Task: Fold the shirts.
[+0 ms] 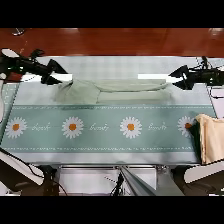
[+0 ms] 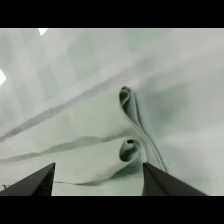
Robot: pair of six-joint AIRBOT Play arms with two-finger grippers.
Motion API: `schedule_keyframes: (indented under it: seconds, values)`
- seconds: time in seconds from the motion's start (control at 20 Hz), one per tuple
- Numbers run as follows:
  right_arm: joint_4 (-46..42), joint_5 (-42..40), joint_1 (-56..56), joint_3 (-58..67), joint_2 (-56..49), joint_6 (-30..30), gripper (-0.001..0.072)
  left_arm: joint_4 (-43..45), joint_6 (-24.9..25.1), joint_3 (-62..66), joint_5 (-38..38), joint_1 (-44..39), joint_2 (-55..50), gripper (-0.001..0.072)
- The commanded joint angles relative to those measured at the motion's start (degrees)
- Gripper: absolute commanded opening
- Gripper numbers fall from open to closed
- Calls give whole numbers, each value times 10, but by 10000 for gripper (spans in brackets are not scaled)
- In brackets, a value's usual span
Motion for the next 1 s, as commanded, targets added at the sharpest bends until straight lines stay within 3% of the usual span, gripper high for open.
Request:
schedule_keyframes:
  seconds: [0.0,0.05,0.15,0.35,0.5,0.6,0.7,0.75,0.85,0.9,0.95]
  values:
    - [-44,83,-51,14,-2,1,633,198,-27,16,-127,58,40,700]
    - [-78,93,-57,11,-2,7,633,231,-26,0,-125,72,62,700]
    - [-111,85,-54,-3,-3,11,633,202,-2,-68,-55,84,127,700]
    - [-66,80,-30,-7,-29,-14,633,25,101,-297,166,49,303,700]
    - [-45,70,4,-7,-48,-26,633,-68,168,-395,205,-10,377,700]
    - [-31,66,30,-6,-62,-26,633,-76,174,-407,204,-61,382,700]
    - [-19,58,55,-6,-70,-26,627,-76,179,-407,250,-112,375,699]
    - [-18,53,67,-6,-70,-26,543,-76,177,-407,282,-137,371,699]
    - [-17,77,78,11,-64,-38,18,-76,177,-407,314,-175,364,699]
    - [-21,98,76,21,-54,-51,22,-76,178,-407,314,-186,362,696]
    - [-30,113,70,24,-35,-54,22,-76,178,-407,311,-196,360,558]
